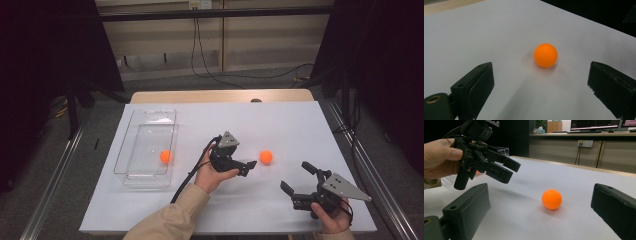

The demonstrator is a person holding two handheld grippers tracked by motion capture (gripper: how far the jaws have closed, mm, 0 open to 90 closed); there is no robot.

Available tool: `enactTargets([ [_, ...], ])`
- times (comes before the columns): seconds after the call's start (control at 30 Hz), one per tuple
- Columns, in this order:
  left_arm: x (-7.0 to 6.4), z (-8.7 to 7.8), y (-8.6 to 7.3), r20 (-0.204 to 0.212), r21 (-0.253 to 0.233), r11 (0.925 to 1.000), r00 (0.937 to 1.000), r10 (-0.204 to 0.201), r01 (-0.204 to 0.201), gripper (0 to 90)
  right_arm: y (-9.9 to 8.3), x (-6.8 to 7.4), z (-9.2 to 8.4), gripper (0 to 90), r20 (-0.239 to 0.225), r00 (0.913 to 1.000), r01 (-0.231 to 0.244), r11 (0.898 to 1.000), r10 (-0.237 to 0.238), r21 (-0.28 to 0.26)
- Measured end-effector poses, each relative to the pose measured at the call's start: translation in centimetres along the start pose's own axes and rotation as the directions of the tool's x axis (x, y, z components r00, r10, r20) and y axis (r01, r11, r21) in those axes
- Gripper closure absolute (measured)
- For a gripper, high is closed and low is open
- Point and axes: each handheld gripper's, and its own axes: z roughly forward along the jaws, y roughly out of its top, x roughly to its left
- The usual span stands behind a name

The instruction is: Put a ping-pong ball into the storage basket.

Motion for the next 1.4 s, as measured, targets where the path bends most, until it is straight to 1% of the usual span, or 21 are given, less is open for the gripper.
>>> enactTargets([
  [0.53, -0.2, 0.7, -0.2, 0.007, 0.019, 0.9998, 1.0000, 0.004, -0.004, 6.9, 0.0, -0.1, 0.1, 1.5, -0.005, 1.0000, 0.003, 1.000, -0.003, 0.005],
  [0.83, -0.1, 0.8, -0.2, 0.005, 0.015, 0.9999, 1.0000, 0.003, -0.003, 7.0, 0.0, 0.0, 0.1, 1.5, -0.004, 1.0000, -0.002, 1.000, 0.002, 0.004],
  [0.93, -0.1, 0.8, -0.1, 0.008, 0.010, 1.0000, 1.0000, 0.000, 0.000, 7.2, 0.0, 0.0, 0.2, 1.5, -0.006, 1.0000, 0.003, 1.000, -0.003, 0.006],
  [1.13, -0.2, 0.9, -0.1, 0.008, 0.013, 0.9999, 1.0000, 0.006, -0.006, 7.2, 0.0, 0.0, 0.1, 1.5, -0.006, 1.0000, 0.006, 1.000, -0.006, 0.007],
  [1.2, -0.2, 1.1, -0.1, 0.009, 0.012, 0.9999, 1.0000, 0.000, 0.000, 7.2, 0.0, 0.0, 0.2, 1.5, -0.006, 1.0000, 0.006, 1.000, -0.006, 0.007],
  [1.4, -0.2, 1.3, -0.2, 0.010, 0.017, 0.9998, 0.9999, 0.004, -0.004, 7.0, 0.0, 0.0, 0.2, 1.5, -0.007, 1.0000, 0.004, 1.000, -0.004, 0.006],
])
